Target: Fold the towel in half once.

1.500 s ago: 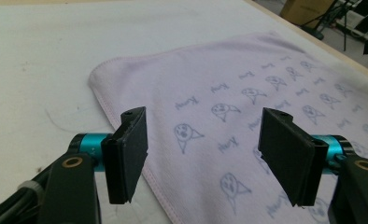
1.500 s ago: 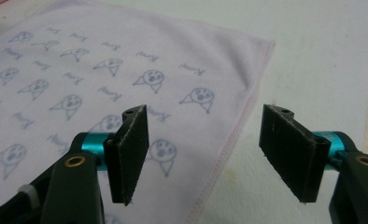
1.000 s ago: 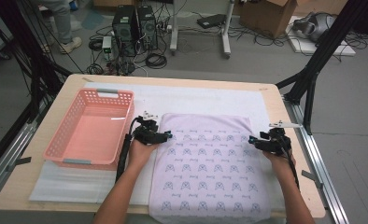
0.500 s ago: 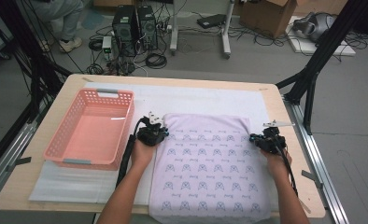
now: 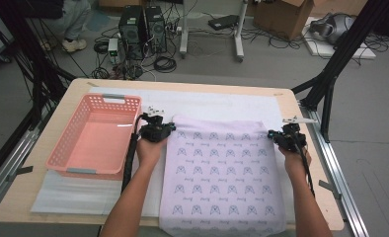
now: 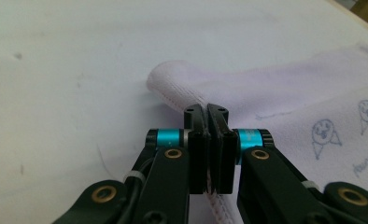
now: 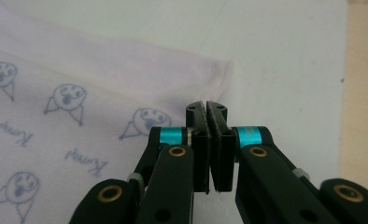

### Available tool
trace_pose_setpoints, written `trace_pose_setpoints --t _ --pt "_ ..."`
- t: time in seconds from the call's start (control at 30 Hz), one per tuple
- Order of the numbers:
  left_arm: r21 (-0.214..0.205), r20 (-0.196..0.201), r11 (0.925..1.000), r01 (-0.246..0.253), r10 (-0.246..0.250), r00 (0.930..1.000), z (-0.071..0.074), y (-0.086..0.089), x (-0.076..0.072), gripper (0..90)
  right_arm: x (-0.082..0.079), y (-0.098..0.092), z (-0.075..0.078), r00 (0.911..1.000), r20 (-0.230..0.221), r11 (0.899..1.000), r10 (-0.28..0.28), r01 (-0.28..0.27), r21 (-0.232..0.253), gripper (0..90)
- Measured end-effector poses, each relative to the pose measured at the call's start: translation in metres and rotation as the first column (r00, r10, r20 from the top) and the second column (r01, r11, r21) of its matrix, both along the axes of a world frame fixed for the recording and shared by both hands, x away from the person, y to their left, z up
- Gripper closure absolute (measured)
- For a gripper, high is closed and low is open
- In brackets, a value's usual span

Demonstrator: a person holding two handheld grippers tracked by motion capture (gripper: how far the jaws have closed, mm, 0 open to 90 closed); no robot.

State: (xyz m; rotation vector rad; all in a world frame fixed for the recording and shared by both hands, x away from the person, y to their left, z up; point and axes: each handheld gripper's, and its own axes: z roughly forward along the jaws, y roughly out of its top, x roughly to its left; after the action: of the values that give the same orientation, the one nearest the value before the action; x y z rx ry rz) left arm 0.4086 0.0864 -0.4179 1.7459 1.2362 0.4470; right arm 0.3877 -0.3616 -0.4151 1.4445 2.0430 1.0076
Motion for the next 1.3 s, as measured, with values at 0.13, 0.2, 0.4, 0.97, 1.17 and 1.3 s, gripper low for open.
trace_pose_setpoints --t 0.13,0.2,0.4,0.97,1.17,1.3 --pt "-0.029 0.028 0.9995 -0.013 0.014 0.9995 0.015 0.003 0.01 86.8 0.007 -0.004 0.016 0.9979 0.061 0.999 -0.018 0.017 0.029 88.6" --pt "-0.053 0.045 0.9985 -0.015 0.017 0.9988 0.023 0.004 0.013 86.8 0.01 -0.004 0.024 0.9946 0.1 0.999 -0.026 0.021 0.042 88.6" --pt "-0.066 0.044 0.9977 0.014 -0.011 0.999 0.028 0.009 0.009 86.6 0.007 -0.006 0.032 0.9925 0.121 0.995 -0.017 0.005 0.1 88.5" --pt "-0.076 0.059 0.9896 0.122 -0.118 0.9913 0.018 0.016 -0.054 86.4 -0.042 -0.012 0.023 0.9933 0.071 0.984 0.091 -0.101 0.146 88.2" --pt "-0.091 0.08 0.9818 0.167 -0.16 0.9839 0.014 0.018 -0.082 86.4 -0.067 -0.017 0.018 0.9913 0.086 0.98 0.1 -0.113 0.163 88.2" --pt "-0.088 0.085 0.9771 0.194 -0.186 0.9787 0.008 0.021 -0.101 86.4 -0.084 -0.02 0.01 0.9898 0.078 0.978 0.12 -0.131 0.163 88.2"
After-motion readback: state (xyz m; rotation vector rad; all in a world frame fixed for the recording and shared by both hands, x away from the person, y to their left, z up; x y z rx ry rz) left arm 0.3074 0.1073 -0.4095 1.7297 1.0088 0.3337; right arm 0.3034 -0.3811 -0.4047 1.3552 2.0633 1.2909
